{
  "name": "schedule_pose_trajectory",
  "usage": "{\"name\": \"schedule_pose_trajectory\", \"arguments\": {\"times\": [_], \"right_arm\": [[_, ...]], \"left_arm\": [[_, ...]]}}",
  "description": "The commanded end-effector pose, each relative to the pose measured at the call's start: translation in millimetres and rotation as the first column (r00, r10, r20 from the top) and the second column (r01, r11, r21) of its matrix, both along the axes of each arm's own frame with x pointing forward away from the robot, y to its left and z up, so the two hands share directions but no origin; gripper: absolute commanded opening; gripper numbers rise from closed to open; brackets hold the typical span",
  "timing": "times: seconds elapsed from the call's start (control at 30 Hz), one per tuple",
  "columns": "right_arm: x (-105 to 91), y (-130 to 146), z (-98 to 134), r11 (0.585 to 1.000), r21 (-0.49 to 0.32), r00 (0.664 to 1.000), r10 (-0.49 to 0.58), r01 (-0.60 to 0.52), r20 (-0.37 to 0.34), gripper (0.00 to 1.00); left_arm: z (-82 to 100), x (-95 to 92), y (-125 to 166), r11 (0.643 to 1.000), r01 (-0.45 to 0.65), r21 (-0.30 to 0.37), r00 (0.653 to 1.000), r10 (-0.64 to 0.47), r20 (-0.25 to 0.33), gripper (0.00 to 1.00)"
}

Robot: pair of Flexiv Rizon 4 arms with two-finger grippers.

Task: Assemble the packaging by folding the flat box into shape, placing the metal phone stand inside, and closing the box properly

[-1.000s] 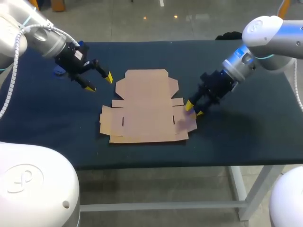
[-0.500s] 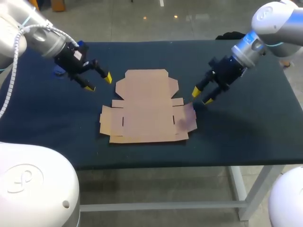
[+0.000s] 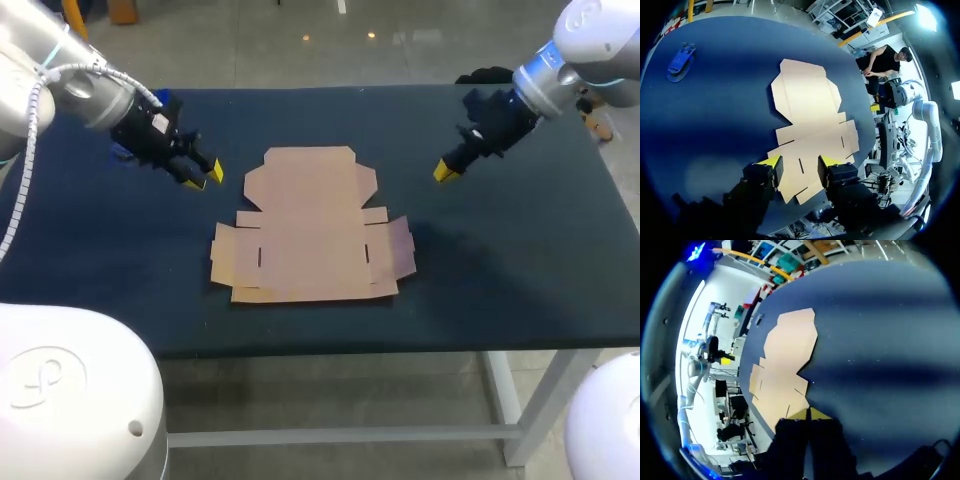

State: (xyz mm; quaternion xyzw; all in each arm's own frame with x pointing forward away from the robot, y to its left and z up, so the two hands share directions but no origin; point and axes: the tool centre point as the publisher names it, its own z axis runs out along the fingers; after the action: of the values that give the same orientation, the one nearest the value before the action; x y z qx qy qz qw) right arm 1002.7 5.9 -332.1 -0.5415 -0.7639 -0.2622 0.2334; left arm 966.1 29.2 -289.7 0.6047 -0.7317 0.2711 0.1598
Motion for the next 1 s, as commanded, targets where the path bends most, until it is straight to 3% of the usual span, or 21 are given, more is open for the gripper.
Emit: {"name": "schedule_pose_trajectory", "arguments": {"times": [0.03,0.23,0.37,0.43,0.9,1.0], "right_arm": [[-6.7,4.5,2.3,0.997,-0.011,0.995,-0.073,0.074,0.067,0.0],[-3.8,11.7,-3.3,0.985,0.012,0.98,-0.172,0.172,0.102,0.0],[-2.0,14.5,-4.0,0.977,0.023,0.972,-0.214,0.213,0.096,0.0],[1.7,14.6,-5.5,0.975,0.001,0.974,-0.221,0.221,0.053,0.0],[1.7,14.6,-5.5,0.975,0.001,0.974,-0.221,0.221,0.053,0.0],[0.6,17.1,-9.3,0.974,0.002,0.973,-0.226,0.226,0.054,0.0]], "left_arm": [[-6.3,-12.8,2.1,0.998,-0.061,-0.023,0.995,0.062,0.072,0.0],[-14.4,-10.0,7.0,0.991,-0.123,-0.044,0.985,0.127,0.113,0.0],[-18.3,-4.8,12.0,0.989,-0.129,-0.07,0.986,0.135,0.097,0.0],[-19.0,-1.9,13.5,0.989,-0.129,-0.075,0.987,0.135,0.082,0.0],[-19.0,-1.9,13.5,0.989,-0.129,-0.075,0.987,0.135,0.082,0.0],[-24.4,1.2,4.7,0.997,-0.055,-0.057,0.994,0.06,0.093,0.0]]}}
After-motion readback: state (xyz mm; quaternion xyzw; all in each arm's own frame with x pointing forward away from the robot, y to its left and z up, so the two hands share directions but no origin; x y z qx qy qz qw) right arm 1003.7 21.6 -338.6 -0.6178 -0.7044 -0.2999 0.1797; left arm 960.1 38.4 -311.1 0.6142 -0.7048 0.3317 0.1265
